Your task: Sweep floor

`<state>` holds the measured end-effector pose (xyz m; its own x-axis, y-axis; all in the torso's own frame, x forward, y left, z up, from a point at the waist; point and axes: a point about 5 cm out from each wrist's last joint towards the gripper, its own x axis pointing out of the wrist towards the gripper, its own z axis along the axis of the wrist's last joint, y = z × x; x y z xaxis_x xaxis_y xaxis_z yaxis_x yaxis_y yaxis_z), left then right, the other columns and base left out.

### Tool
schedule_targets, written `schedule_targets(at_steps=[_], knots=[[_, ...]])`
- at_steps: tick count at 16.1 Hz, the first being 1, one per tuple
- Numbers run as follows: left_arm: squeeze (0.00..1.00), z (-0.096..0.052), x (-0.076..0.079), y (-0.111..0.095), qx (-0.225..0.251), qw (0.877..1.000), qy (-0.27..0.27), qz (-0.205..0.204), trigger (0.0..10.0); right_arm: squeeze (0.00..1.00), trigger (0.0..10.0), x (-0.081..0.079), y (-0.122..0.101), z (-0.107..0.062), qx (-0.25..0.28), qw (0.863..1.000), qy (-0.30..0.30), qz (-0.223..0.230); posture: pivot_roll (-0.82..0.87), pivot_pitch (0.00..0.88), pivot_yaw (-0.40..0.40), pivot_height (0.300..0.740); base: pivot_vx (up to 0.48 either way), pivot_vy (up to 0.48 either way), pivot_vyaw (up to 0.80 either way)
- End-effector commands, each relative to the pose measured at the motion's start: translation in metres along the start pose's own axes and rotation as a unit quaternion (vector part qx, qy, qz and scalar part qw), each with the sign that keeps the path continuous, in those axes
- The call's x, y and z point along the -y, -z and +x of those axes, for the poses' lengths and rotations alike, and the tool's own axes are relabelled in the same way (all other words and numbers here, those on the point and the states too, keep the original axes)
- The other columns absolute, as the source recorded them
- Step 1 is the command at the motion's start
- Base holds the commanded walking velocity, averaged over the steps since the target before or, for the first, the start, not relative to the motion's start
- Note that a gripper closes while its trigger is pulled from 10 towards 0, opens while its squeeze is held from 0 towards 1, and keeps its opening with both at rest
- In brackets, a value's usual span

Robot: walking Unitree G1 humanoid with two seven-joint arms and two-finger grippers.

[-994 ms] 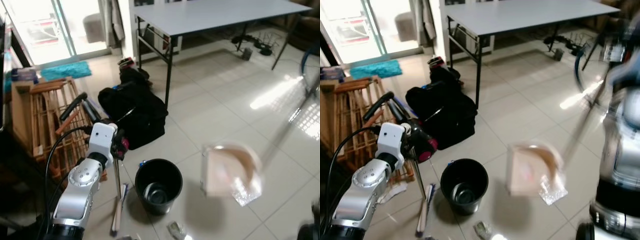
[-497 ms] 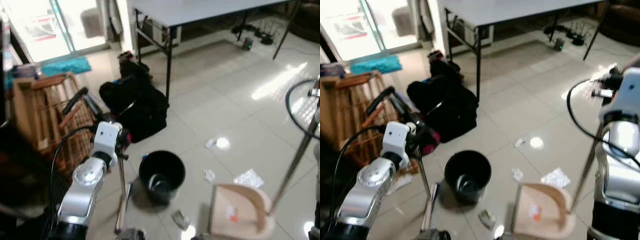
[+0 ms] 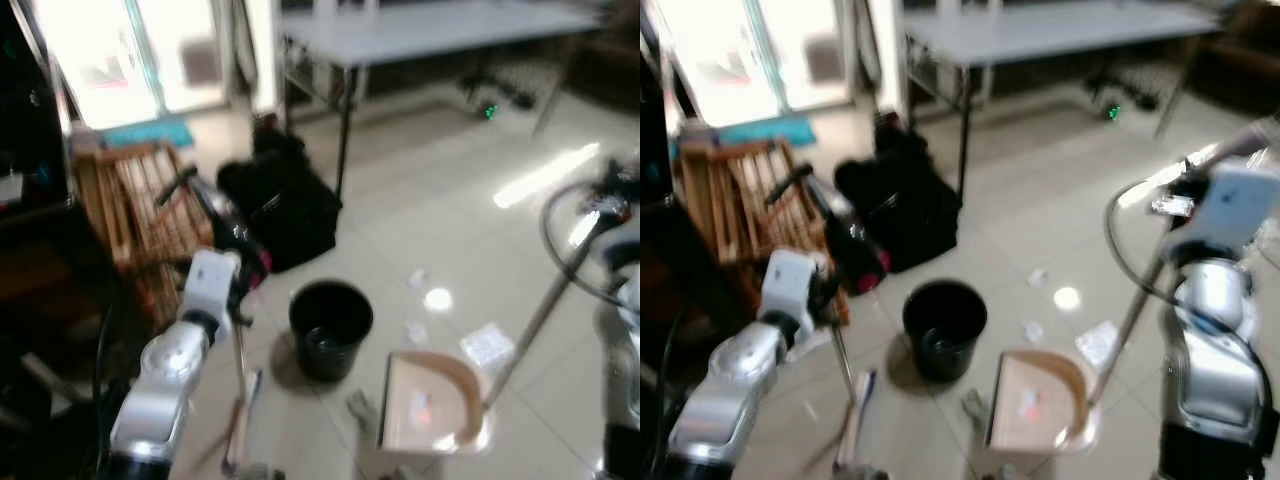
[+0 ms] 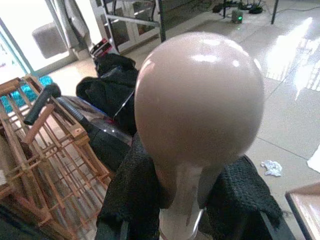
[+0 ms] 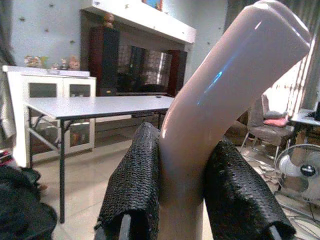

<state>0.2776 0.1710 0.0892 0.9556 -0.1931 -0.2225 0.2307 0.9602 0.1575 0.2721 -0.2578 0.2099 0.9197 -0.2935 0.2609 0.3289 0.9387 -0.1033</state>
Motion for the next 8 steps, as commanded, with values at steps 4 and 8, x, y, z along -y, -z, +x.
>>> schedule_targets(at_steps=[4, 8], knots=[[0.00, 0.003, 0.005, -0.010, 0.019, 1.000, 0.017, 0.003, 10.0, 0.00, 10.0, -0.007, 0.007, -0.012, -0.028, 0.999, -0.002, 0.014, -0.15, 0.011, -0.004, 0.740, 0.000, 0.000, 0.00], [0.00, 0.004, 0.014, -0.014, 0.029, 0.998, 0.055, 0.014, 10.0, 0.00, 10.0, -0.006, 0.018, -0.022, -0.059, 0.998, 0.013, 0.025, -0.16, 0.014, -0.005, 0.740, 0.000, 0.000, -0.53]])
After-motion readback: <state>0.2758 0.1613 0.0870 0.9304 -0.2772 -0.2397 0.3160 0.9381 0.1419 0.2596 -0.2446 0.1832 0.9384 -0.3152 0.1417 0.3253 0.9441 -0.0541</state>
